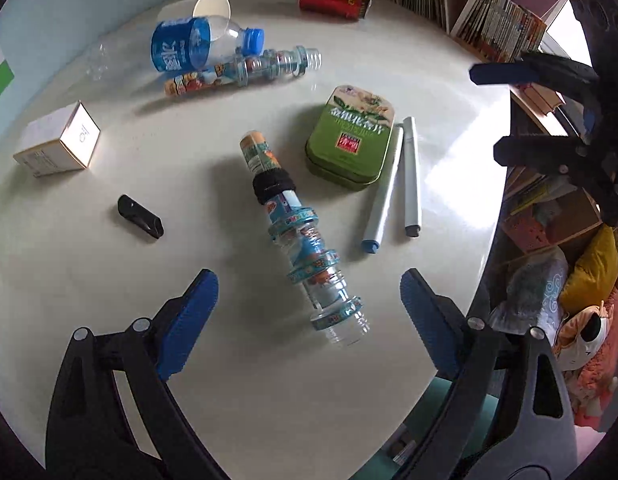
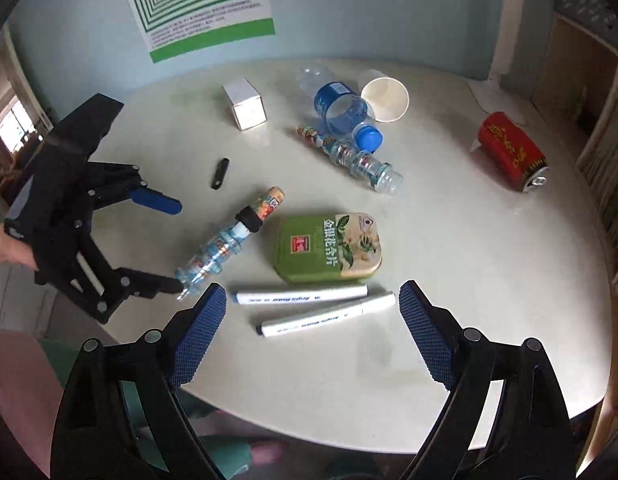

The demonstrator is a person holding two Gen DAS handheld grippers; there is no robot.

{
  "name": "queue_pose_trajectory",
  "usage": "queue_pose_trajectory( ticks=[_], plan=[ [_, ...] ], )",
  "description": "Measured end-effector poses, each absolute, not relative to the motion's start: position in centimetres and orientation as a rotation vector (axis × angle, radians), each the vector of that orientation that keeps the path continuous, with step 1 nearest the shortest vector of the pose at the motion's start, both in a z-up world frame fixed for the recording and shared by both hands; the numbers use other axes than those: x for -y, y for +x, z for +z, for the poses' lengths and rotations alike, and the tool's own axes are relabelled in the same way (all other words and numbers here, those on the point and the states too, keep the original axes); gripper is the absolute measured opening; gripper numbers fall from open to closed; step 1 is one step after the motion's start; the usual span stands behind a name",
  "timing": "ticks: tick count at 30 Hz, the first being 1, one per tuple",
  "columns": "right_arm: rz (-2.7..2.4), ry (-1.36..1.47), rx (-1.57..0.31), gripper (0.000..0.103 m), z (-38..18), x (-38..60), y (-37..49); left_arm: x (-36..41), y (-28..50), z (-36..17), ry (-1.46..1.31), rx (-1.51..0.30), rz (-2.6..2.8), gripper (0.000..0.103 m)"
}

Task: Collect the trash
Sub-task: 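Grasp the clear bottle with blue cap rings with the left tool, then close right tool on the green tin while left tool holds the ringed bottle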

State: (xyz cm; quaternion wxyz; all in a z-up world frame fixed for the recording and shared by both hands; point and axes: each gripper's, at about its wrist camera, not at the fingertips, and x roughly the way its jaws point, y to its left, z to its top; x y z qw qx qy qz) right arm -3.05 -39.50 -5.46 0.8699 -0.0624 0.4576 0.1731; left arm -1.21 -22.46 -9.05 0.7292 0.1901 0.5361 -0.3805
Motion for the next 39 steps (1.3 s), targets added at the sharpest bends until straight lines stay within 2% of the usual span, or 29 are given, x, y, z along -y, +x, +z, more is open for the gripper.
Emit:
queue_pose_trajectory(
  ticks=[4,6,14,17,18,19,25,32,39],
  plan=[
    [0.422,-0.243,-1.009,0.088,-8.4,37.3,0.8,22.5,-0.8,-10.3,0.447,-1.198,-0.803,0.084],
    [0.457,-0.299,-1.03,0.088,-9.5,36.7,1.9,22.4,-0.4,-11.1,0.427,-1.23,-0.77,0.079],
    [0.634,-0.467,-1.059,0.089,-11.0,36.8,4.0,21.9,-0.4,-12.1,0.413,-1.253,-0.655,0.073],
    [0.706,-0.554,-1.021,0.09,-11.3,36.1,4.1,21.8,-0.2,-11.8,0.427,-1.245,-0.63,0.058],
    [0.724,-0.58,-1.01,0.09,-11.3,36.0,4.2,21.8,-0.2,-11.6,0.439,-1.241,-0.621,0.046],
    [0.75,-0.599,-1.003,0.09,-11.4,35.9,4.4,21.6,-0.1,-11.6,0.449,-1.242,-0.613,0.039],
    [0.922,-0.723,-0.987,0.09,-11.0,36.2,5.2,20.7,0.2,-11.3,0.432,-1.265,-0.587,0.03],
    [1.051,-0.896,-0.965,0.09,-10.9,35.9,5.3,19.4,0.0,-10.5,0.423,-1.262,-0.548,0.03],
    [1.086,-0.911,-0.964,0.09,-9.9,36.8,5.2,20.6,-0.8,-9.9,0.43,-1.24,-0.544,0.031]
  ],
)
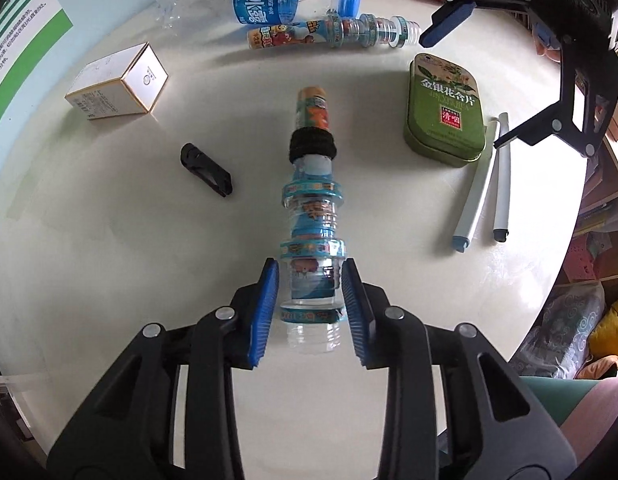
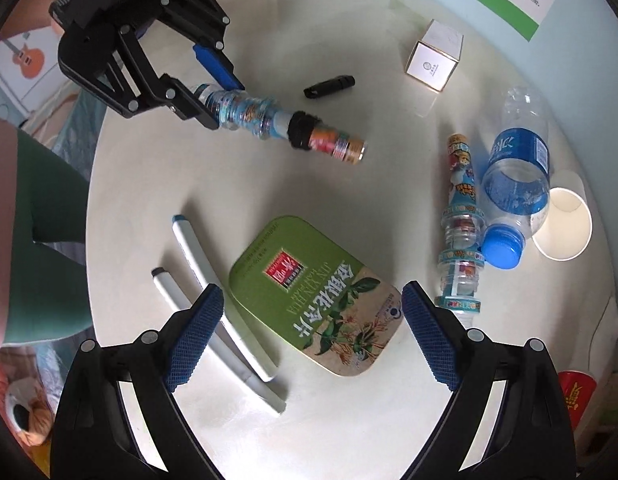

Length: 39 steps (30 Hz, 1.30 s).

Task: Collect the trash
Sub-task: 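Close right tool on the green tin while left tool holds the ringed bottle, then carry the ringed bottle and green tin over the trash bin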

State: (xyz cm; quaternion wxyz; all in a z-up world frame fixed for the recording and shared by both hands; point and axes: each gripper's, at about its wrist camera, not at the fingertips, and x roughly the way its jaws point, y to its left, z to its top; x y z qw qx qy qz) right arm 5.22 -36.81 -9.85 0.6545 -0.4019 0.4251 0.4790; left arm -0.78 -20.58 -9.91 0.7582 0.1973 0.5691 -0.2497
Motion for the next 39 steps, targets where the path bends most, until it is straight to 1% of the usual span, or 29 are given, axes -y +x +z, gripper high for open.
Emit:
queue_pose_trajectory(
  ticks=[2,6,8,9,10,11,13,20,26,31,39],
  plan=[
    [1.093,-0.927,-0.979,0.09,-10.2,37.2,5.3,21.0,-0.6,-10.0,0.447,-1.239,-0.552,0.032],
    [1.105,-0.949,-0.954,0.089,-10.7,37.1,5.7,22.0,0.1,-10.1,0.467,-1.246,-0.564,0.032],
    [1.116,-0.958,-0.928,0.088,-10.9,36.7,5.8,22.8,0.1,-10.6,0.477,-1.255,-0.576,0.034],
    [1.132,-0.957,-0.935,0.086,-11.1,36.4,5.9,22.8,0.1,-10.7,0.477,-1.257,-0.584,0.031],
    [1.147,-0.955,-0.945,0.081,-11.3,36.2,6.0,22.7,0.0,-10.6,0.472,-1.258,-0.592,0.03],
    [1.159,-0.957,-0.954,0.071,-11.5,35.9,6.0,22.6,-0.1,-10.6,0.477,-1.257,-0.595,0.03],
    [1.152,-0.956,-0.965,0.065,-11.7,35.5,6.1,22.5,-0.3,-10.5,0.492,-1.249,-0.604,0.03],
    [1.087,-0.862,-0.987,0.063,-11.1,35.8,6.5,20.8,-0.3,-10.2,0.462,-1.249,-0.617,0.03],
    [1.038,-0.746,-0.964,0.063,-8.1,37.5,6.7,19.9,0.2,-8.5,0.442,-1.231,-0.623,0.03],
    [1.007,-0.711,-0.916,0.062,-5.3,39.0,5.2,20.2,-0.6,-6.6,0.467,-1.188,-0.638,0.03],
    [0.925,-0.665,-0.859,0.062,-1.2,42.0,3.4,22.9,-1.9,-3.5,0.546,-1.109,-0.674,0.03]
  ],
)
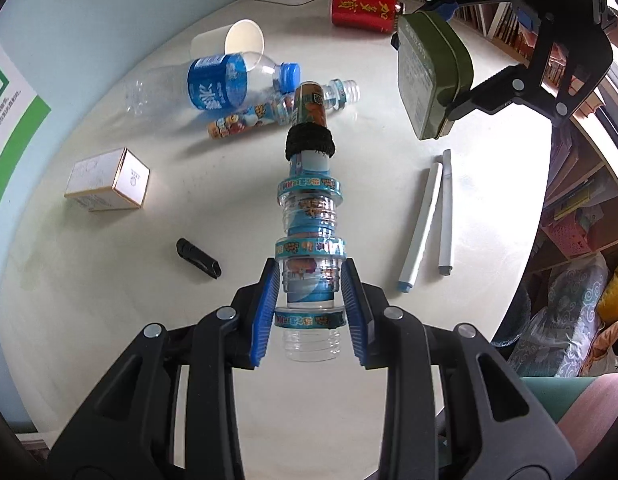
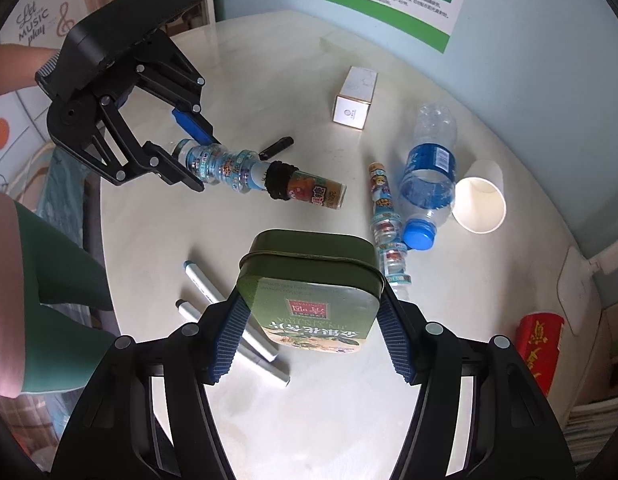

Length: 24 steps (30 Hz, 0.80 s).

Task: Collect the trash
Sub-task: 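Carry the ringed bottle and green tin over the trash bin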

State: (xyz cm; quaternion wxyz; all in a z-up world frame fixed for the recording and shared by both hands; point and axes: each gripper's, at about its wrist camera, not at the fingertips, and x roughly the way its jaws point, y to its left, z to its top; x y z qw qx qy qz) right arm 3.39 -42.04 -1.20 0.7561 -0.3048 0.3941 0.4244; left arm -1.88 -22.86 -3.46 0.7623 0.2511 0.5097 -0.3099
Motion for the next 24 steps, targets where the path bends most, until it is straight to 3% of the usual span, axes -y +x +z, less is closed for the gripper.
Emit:
queue_pose_trajectory(
  ticks=[13,24],
  plan=[
    [0.594,-0.465,-0.889,0.062,2.7,50.0,-7.2,31.9,-6.1,-1.2,0.769,-0.939,-1.002,0.03],
    [0.097,-0.087,-0.948,0.062,-0.8,55.7,-26.0,41.0,-18.8,-0.4,0.989,-0.774,-1.46,0.03]
  ],
)
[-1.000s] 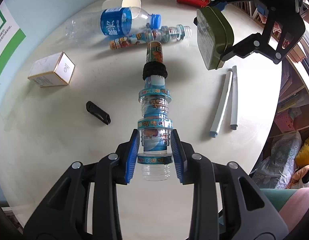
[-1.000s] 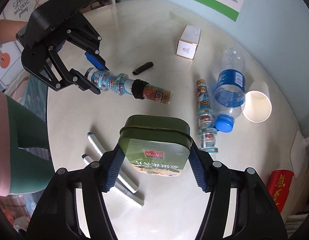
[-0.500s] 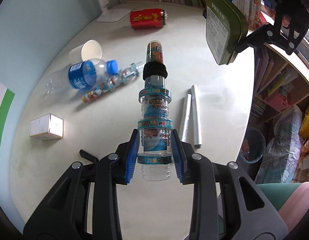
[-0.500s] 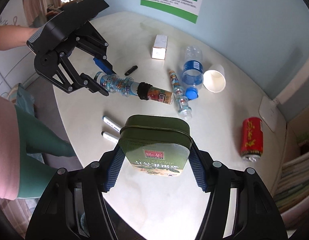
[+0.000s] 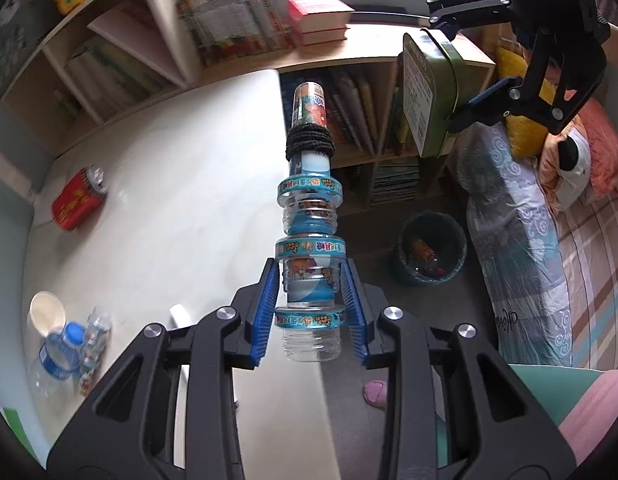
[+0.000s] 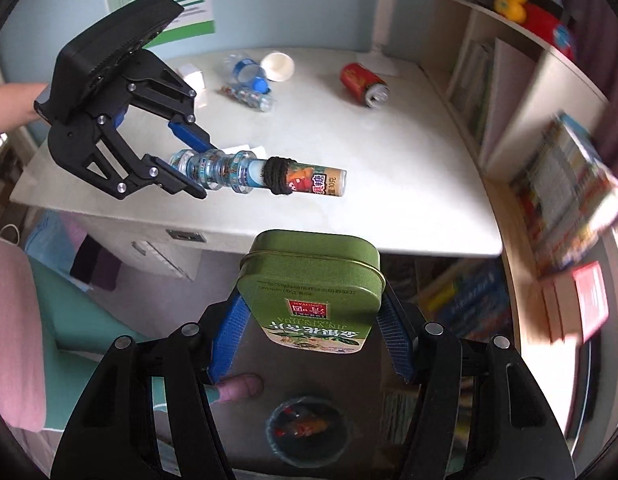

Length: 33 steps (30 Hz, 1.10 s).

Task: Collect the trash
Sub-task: 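Carry the ringed bottle and green tin over the trash bin, then open both tools to drop the bottle and tin into the bin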

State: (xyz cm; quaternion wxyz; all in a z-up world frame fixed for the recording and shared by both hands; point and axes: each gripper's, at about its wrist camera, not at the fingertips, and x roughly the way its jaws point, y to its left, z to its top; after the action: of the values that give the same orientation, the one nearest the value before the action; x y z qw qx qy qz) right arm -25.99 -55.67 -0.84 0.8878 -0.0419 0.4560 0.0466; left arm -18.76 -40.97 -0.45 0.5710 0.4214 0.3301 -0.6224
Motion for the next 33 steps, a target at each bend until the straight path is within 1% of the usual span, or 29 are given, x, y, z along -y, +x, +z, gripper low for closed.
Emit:
queue_pose_trajectory(
  ticks=[6,9,11,18,23,27,29,30,33],
  plan=[
    [-0.094,0.112,-1.001,0.062,-6.9,58.7,-37.2,47.1,-28.6,-3.6,1.051,-0.786,-1.653,0.03],
    [-0.154,0.214,-1.009,0.062,-11.5,60.2,-41.9,49.8,-33.3,-7.3,1.098,-0.833,-1.679,0.03],
    [-0.187,0.285,-1.012,0.062,-15.0,61.1,-44.1,51.4,-35.5,-10.5,1.112,-0.9,-1.689,0.03],
    [-0.256,0.547,-1.01,0.062,-30.4,63.6,-49.9,55.3,-41.6,-25.1,1.207,-1.081,-1.656,0.03],
    [-0.288,0.693,-1.013,0.062,-42.0,64.7,-50.5,57.2,-43.5,-36.7,1.258,-1.213,-1.643,0.031],
    [-0.302,0.759,-1.041,0.062,-50.8,64.8,-49.6,57.6,-44.4,-45.9,1.334,-1.251,-1.604,0.031],
    [-0.293,0.766,-1.061,0.062,-54.4,64.6,-49.1,57.6,-44.5,-49.5,1.365,-1.273,-1.585,0.032],
    [-0.292,0.766,-1.075,0.062,-55.9,64.5,-48.8,57.5,-44.7,-51.0,1.372,-1.278,-1.588,0.03],
    [-0.285,0.748,-1.133,0.062,-59.8,64.1,-47.7,57.5,-44.8,-54.5,1.402,-1.3,-1.582,0.031]
  ],
)
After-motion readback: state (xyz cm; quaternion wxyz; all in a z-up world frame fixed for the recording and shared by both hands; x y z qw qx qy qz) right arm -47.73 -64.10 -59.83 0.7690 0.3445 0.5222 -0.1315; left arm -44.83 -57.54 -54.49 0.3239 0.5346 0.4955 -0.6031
